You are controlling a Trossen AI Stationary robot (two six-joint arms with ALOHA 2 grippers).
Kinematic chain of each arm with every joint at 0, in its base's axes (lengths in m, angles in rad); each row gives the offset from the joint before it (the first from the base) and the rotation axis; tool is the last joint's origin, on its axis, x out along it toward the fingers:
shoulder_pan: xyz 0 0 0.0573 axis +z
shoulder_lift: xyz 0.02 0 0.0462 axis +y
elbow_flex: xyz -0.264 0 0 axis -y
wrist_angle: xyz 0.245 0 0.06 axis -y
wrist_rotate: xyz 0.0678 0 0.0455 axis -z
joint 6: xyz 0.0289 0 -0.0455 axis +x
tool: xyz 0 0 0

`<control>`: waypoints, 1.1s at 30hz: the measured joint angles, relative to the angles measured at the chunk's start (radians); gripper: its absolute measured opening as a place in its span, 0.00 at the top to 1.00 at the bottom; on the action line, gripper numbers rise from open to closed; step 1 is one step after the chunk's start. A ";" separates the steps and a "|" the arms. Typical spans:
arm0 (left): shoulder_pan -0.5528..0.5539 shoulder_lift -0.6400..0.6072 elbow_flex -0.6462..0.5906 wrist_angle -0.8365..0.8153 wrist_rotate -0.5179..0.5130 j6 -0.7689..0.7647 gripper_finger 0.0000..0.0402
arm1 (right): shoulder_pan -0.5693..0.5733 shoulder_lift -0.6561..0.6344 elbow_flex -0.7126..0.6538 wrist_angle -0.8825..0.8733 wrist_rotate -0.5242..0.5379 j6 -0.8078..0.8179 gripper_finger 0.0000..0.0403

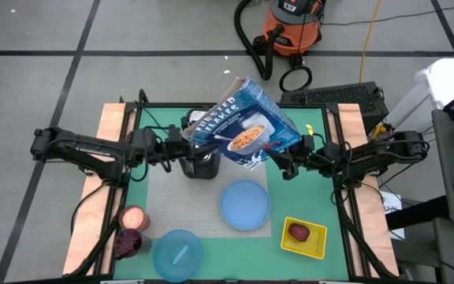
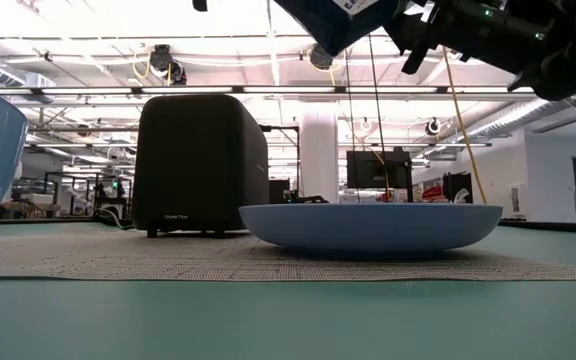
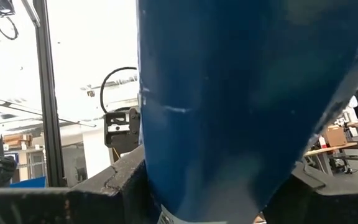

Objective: Arrange a breakfast setting
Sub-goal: Pour the cereal into the blue bowl

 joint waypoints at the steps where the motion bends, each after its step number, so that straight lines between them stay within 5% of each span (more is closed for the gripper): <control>1: 0.000 -0.005 0.000 -0.001 0.000 0.000 0.62 | 0.000 -0.001 0.000 0.002 0.000 0.000 0.45; 33: 0.001 -0.071 0.000 -0.013 -0.007 0.053 0.62 | 0.000 -0.009 0.026 0.003 0.050 -0.030 0.45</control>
